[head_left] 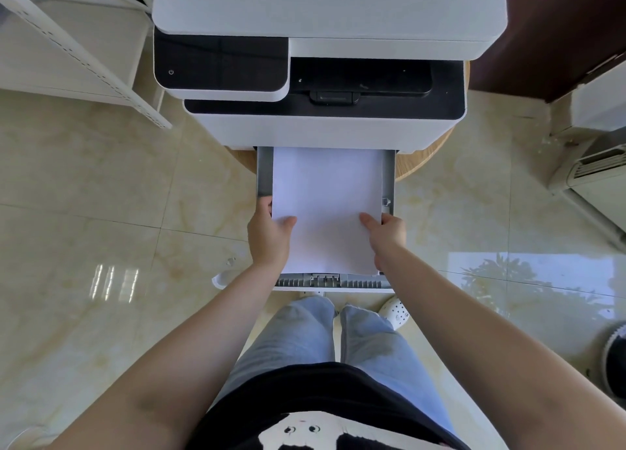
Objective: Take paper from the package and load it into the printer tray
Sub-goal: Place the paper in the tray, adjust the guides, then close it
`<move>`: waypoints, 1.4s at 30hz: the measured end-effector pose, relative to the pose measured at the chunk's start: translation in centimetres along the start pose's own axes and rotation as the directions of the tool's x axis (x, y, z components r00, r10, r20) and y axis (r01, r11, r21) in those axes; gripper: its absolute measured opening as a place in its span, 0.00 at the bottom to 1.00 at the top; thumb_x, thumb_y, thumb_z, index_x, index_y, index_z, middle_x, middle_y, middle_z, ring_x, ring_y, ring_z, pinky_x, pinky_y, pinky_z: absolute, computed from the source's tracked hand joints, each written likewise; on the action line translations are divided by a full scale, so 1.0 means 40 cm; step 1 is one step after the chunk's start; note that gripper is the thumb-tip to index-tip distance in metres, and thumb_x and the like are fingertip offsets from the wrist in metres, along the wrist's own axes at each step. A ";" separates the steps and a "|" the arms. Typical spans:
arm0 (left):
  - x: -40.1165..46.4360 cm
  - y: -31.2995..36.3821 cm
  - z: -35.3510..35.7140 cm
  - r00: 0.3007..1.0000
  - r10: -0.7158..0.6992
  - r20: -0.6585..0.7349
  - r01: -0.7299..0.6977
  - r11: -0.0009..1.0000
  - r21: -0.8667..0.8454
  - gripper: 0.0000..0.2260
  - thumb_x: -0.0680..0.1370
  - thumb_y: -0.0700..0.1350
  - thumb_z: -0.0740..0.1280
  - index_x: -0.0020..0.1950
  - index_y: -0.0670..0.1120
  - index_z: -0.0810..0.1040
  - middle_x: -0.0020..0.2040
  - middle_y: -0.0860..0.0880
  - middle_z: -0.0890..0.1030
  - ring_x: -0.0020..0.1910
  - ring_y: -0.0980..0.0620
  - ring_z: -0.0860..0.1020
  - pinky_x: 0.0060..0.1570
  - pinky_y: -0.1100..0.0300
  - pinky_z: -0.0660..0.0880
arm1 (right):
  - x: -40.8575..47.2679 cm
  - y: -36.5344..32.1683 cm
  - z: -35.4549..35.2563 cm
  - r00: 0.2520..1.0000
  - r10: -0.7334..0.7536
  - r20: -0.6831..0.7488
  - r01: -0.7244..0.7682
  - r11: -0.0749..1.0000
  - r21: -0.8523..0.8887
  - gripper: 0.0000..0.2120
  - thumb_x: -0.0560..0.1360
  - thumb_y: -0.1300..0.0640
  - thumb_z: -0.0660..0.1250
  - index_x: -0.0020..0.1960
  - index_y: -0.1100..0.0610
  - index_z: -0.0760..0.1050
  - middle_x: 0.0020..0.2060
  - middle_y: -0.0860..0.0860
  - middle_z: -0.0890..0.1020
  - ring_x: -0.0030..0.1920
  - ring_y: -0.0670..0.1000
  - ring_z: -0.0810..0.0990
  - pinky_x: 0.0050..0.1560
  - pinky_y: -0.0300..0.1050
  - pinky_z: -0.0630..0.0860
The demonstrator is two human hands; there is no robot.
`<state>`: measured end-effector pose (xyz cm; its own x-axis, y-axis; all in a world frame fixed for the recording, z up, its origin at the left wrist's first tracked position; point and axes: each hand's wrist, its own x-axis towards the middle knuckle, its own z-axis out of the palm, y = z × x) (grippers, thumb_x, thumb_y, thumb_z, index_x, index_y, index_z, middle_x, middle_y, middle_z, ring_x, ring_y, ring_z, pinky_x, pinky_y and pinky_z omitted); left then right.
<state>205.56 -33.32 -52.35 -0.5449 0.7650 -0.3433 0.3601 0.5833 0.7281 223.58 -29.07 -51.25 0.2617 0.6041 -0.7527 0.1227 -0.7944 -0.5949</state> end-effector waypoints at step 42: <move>-0.089 -0.076 -0.005 0.991 -0.084 0.101 0.013 0.825 0.565 0.68 0.52 0.64 0.78 0.76 0.47 0.35 0.67 0.41 0.64 0.57 0.41 0.72 0.44 0.52 0.74 | -0.042 0.159 -0.017 0.970 -0.235 -0.069 0.118 0.697 -0.707 0.68 0.54 0.43 0.80 0.77 0.52 0.36 0.69 0.55 0.65 0.71 0.58 0.65 0.65 0.53 0.67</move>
<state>206.25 -37.87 -53.20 -0.4943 0.7367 -0.4616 0.7176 0.6454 0.2616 224.57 -35.18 -53.56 0.2911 0.7680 -0.5705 0.7937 -0.5268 -0.3042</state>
